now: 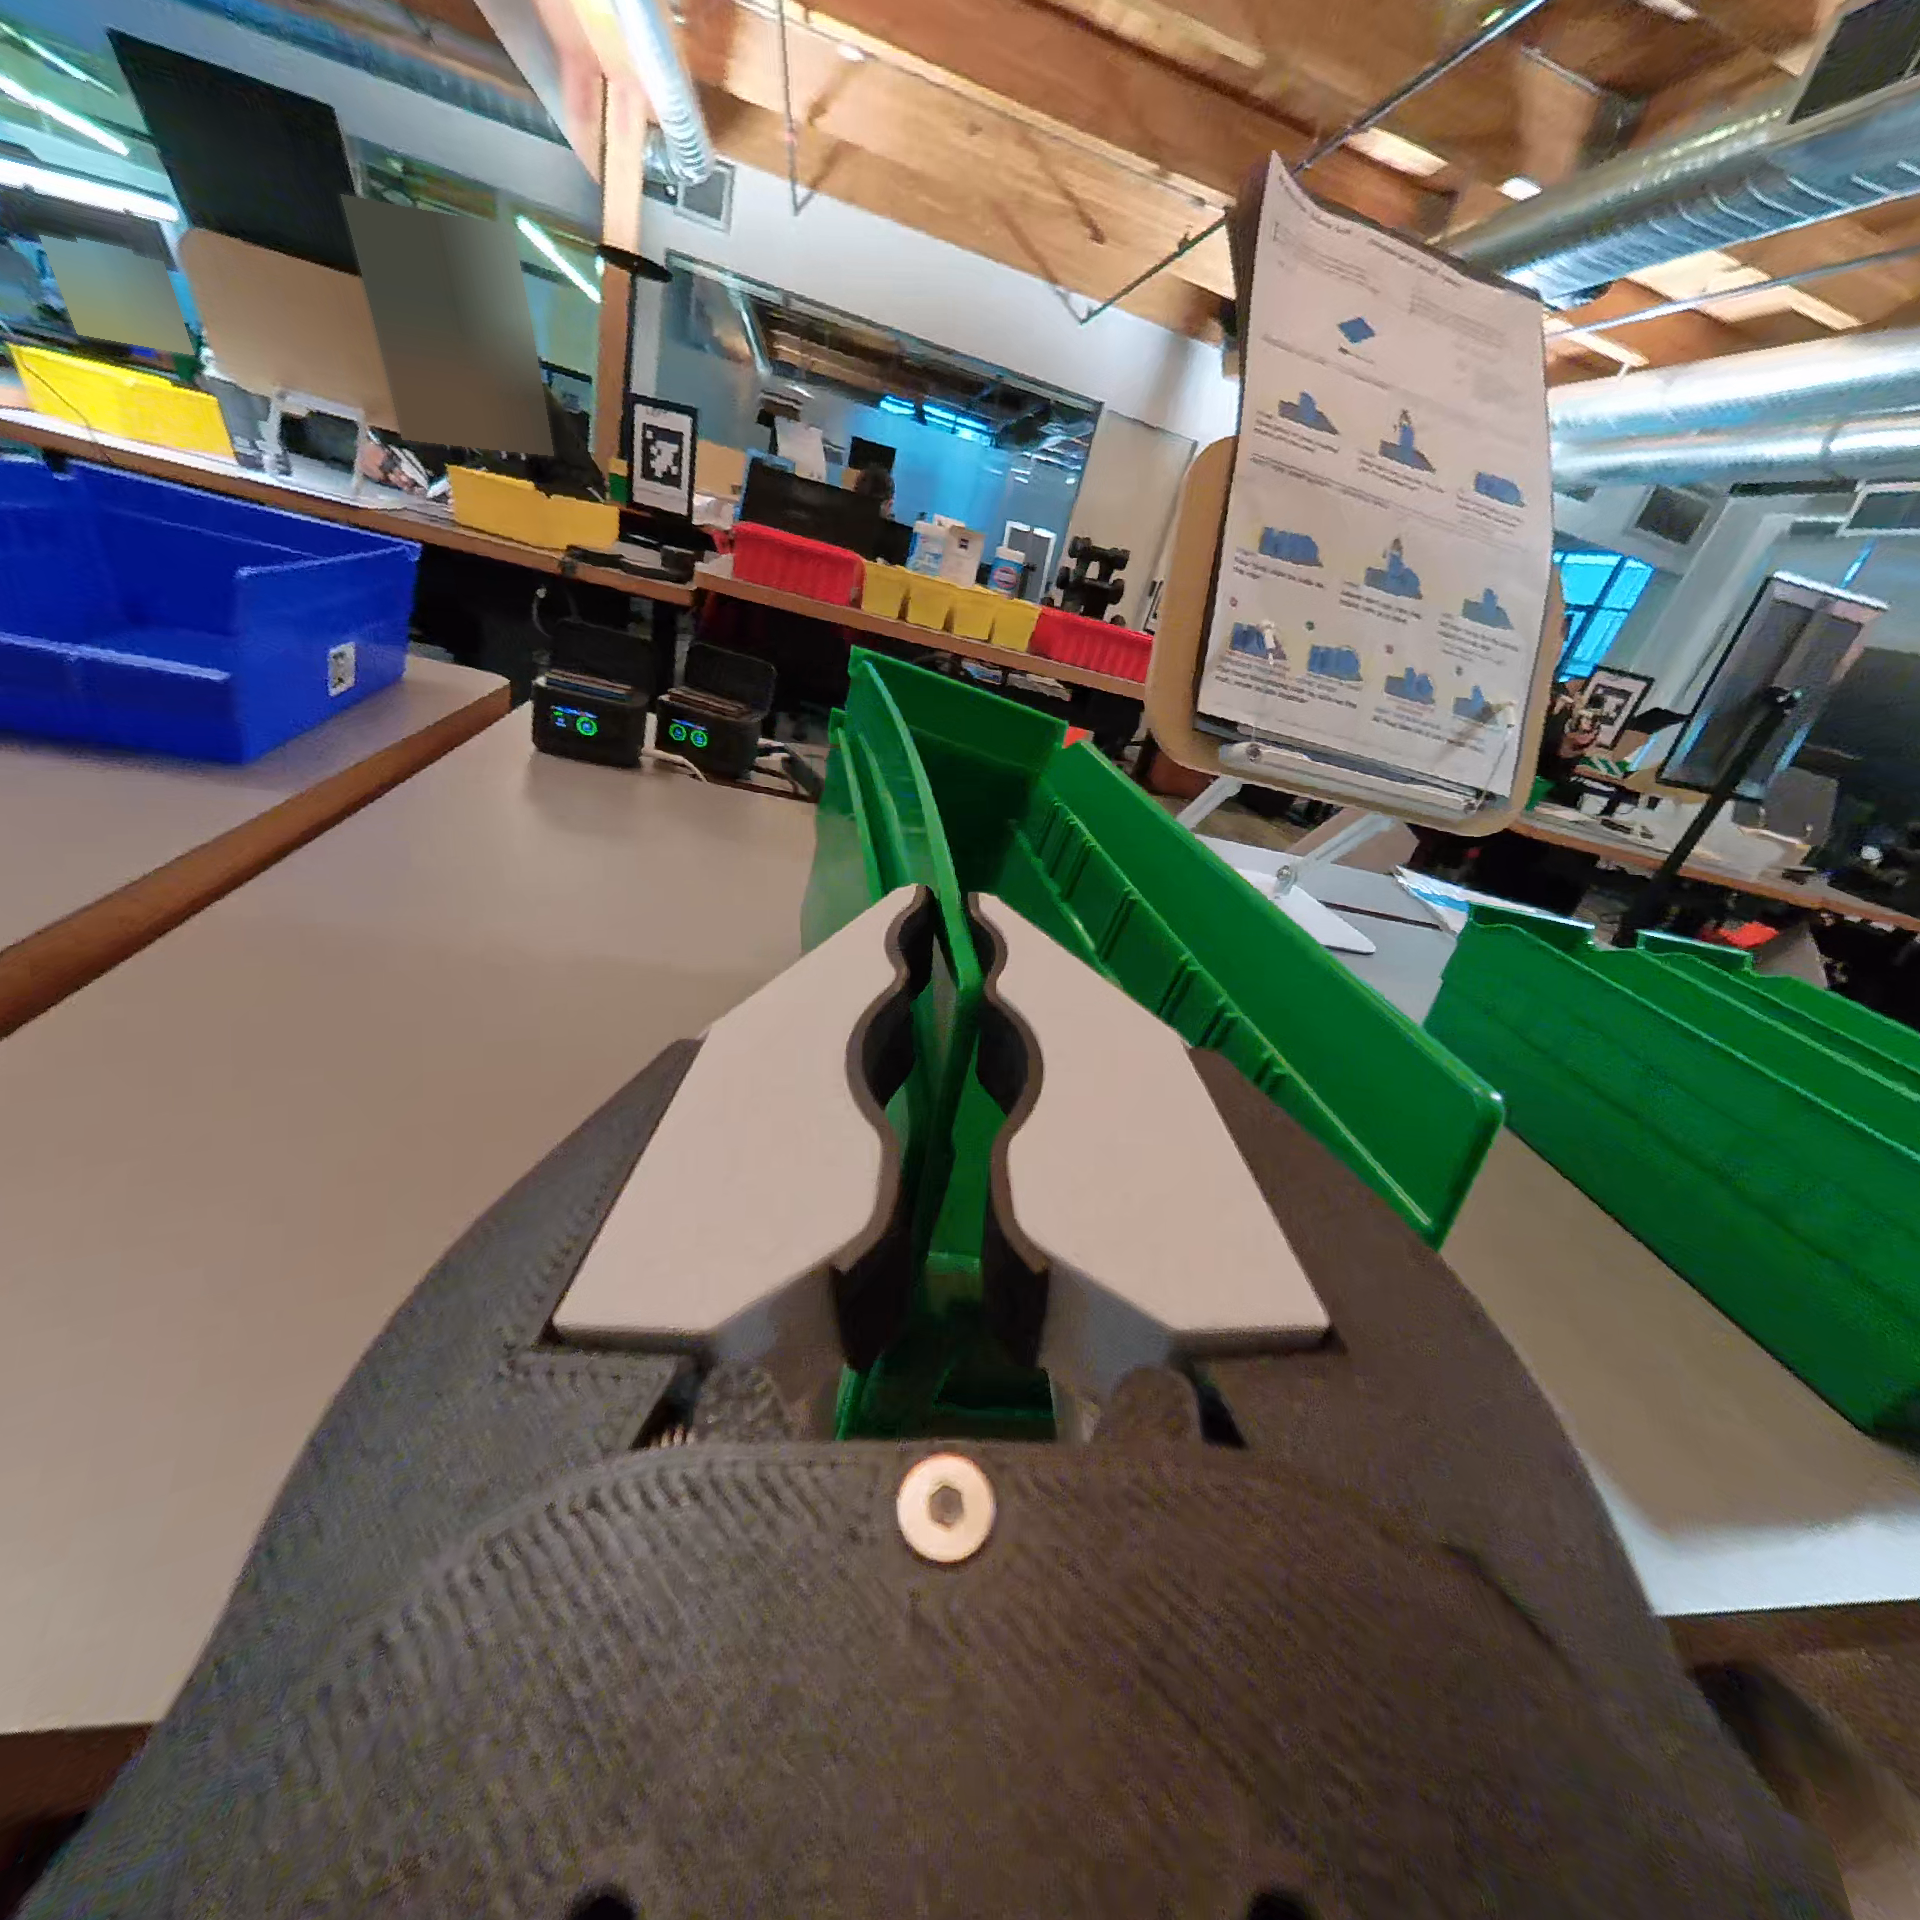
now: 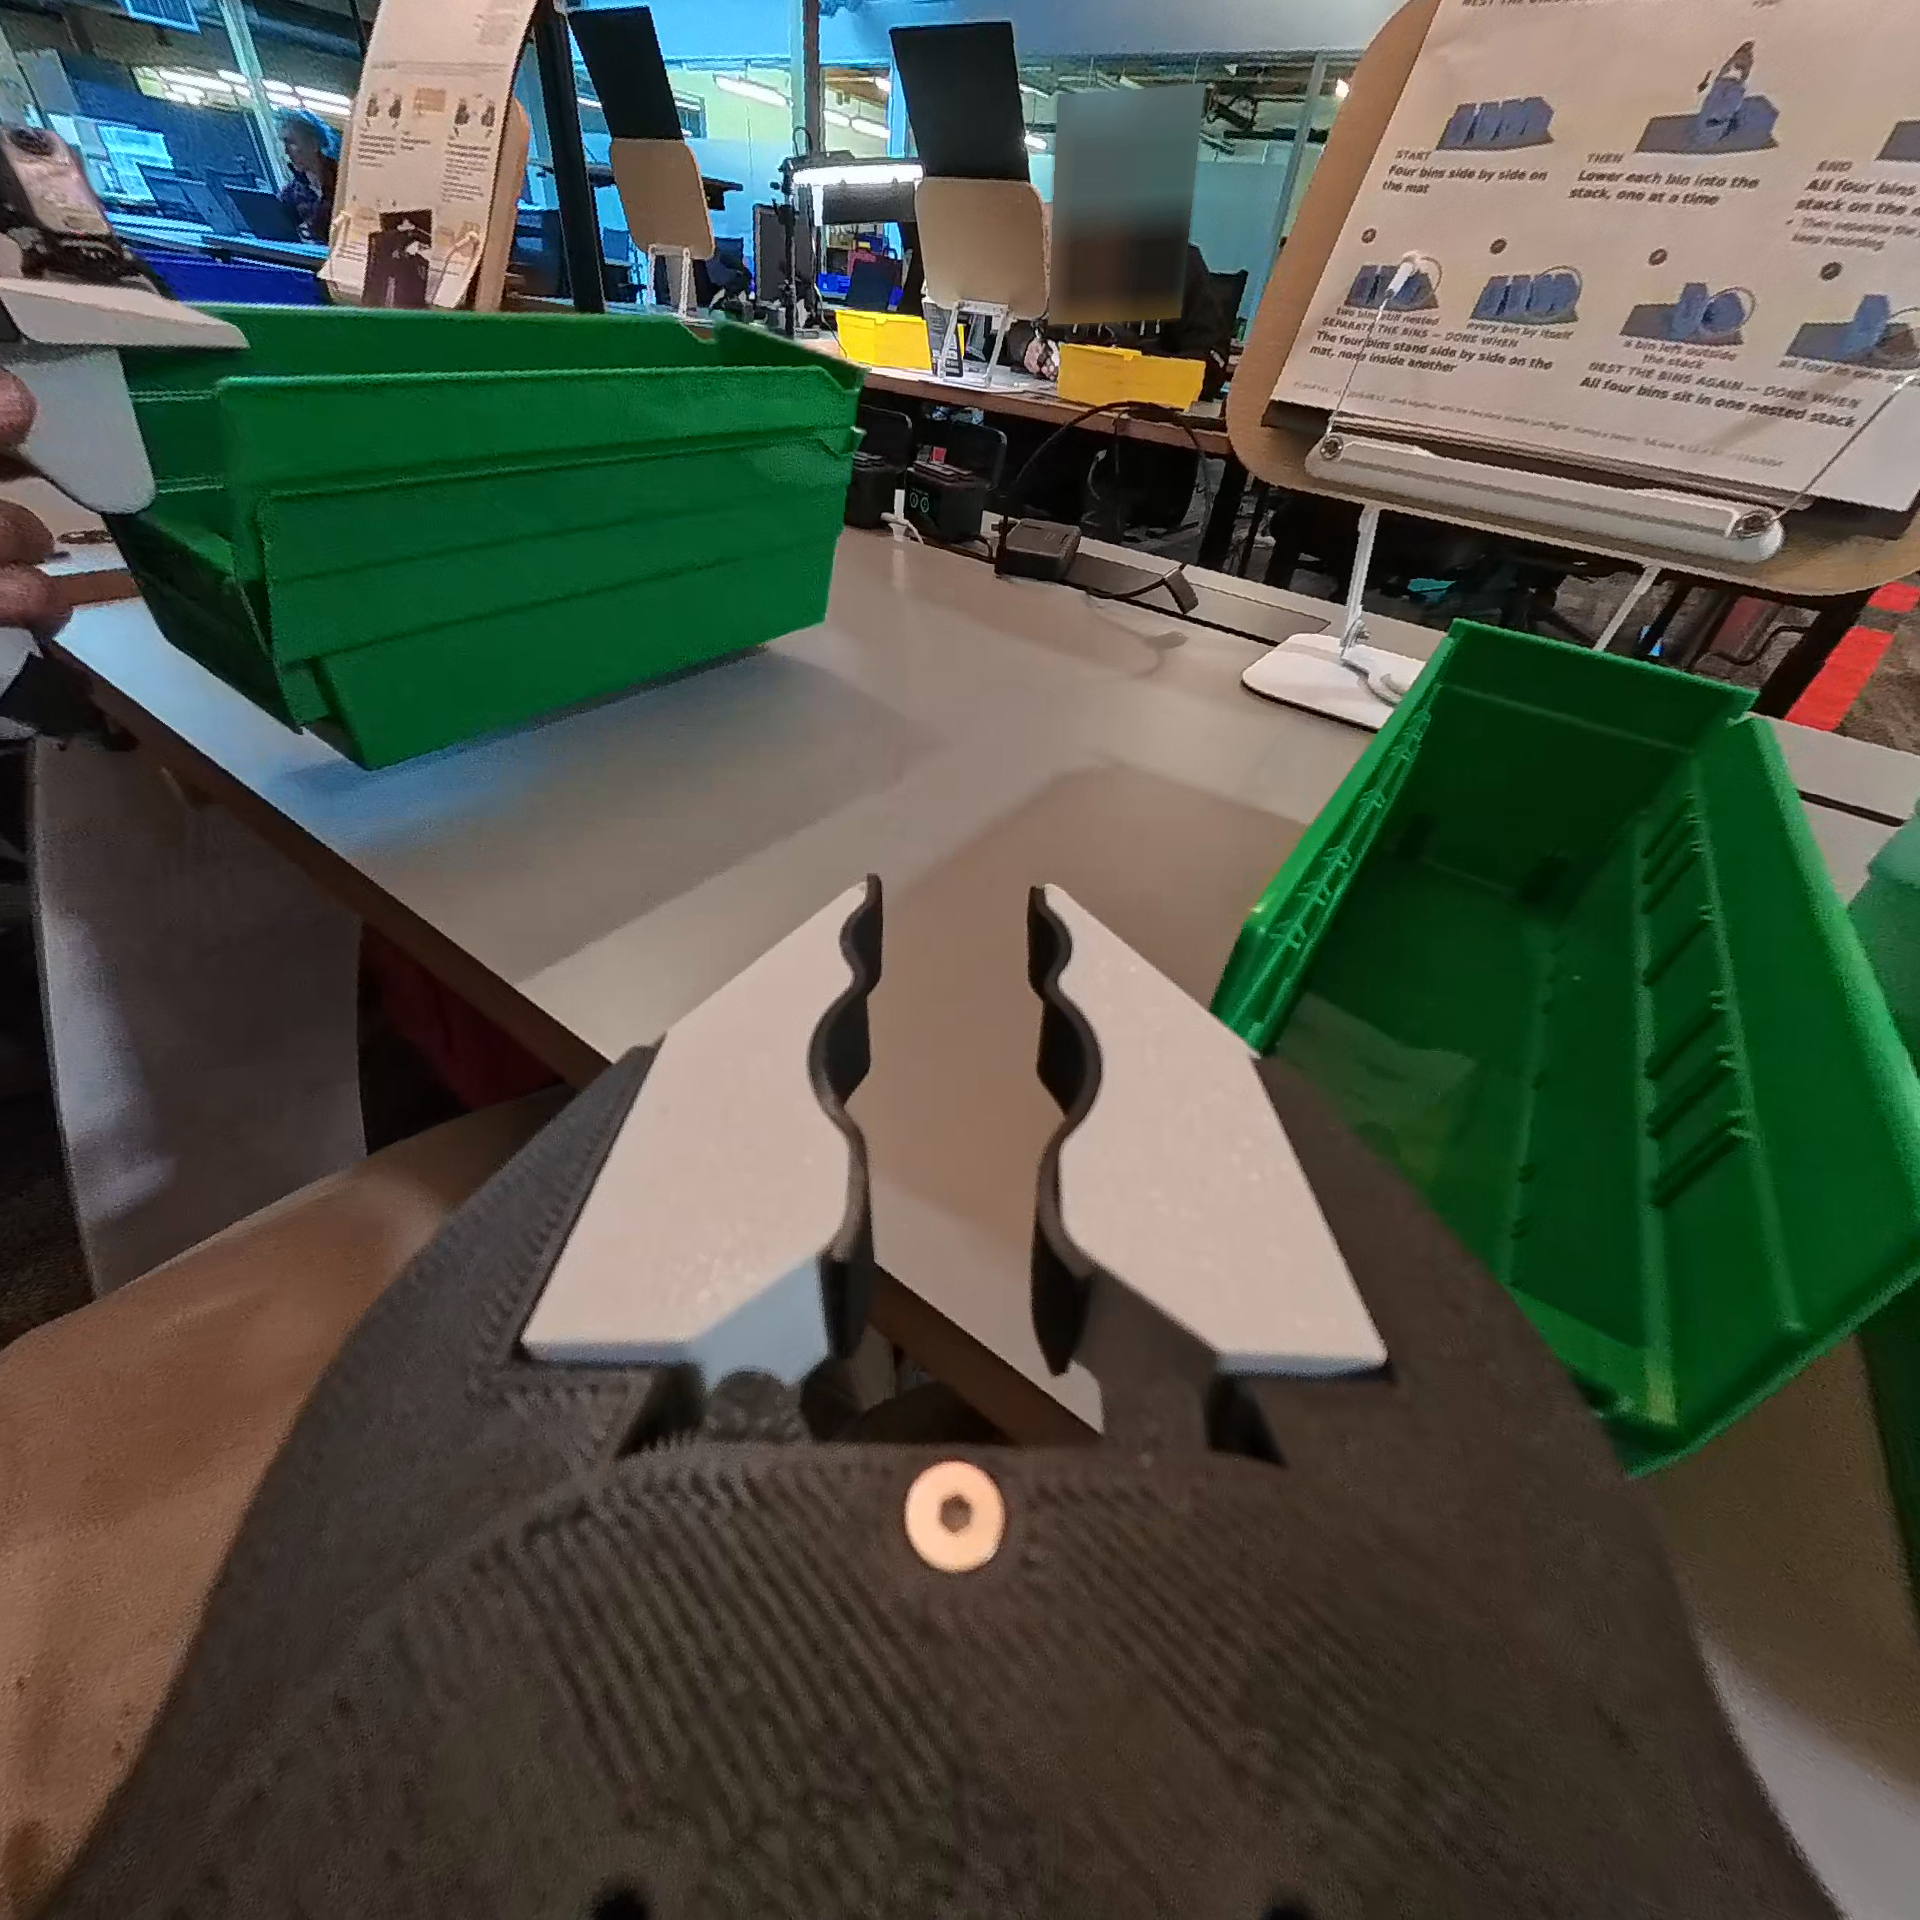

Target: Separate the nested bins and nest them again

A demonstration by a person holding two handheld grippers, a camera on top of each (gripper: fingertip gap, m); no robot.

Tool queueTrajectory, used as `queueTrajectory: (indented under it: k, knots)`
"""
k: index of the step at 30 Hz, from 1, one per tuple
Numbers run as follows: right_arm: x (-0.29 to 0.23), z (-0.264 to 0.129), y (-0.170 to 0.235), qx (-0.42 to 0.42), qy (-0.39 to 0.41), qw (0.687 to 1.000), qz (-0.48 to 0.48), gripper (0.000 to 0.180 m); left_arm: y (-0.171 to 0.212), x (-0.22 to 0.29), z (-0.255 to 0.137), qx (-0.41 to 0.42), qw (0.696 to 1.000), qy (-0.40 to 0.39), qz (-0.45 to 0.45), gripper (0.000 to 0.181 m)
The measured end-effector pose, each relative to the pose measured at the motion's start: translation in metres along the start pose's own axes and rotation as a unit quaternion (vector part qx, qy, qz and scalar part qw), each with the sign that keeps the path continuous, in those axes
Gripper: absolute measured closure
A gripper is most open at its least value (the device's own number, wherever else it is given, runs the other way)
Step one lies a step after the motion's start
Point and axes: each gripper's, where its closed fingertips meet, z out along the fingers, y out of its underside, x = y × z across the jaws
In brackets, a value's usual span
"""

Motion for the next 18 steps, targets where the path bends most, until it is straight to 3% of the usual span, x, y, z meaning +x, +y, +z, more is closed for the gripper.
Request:
queueTrajectory:
  k: [5, 10, 14, 18]
  knots:
    - [0.000, 0.000, 0.001, -0.001, 0.000, 1.000, -0.001, 0.153, -0.004, 0.006, -0.001, 0.013, 1.000, 0.012, 0.011, 0.181]
    - [0.000, 0.000, 0.002, -0.004, 0.000, 1.000, -0.002, 0.153, -0.007, -0.007, -0.004, 0.025, 0.998, 0.009, -0.053, 0.181]
    - [0.000, 0.000, 0.001, -0.003, 0.000, 1.000, -0.002, 0.153, -0.007, 0.004, -0.001, 0.020, 0.999, 0.027, 0.025, 0.181]
    - [0.000, 0.000, 0.002, -0.004, 0.000, 1.000, -0.003, 0.153, -0.009, 0.004, -0.003, 0.024, 0.999, 0.033, -0.017, 0.181]
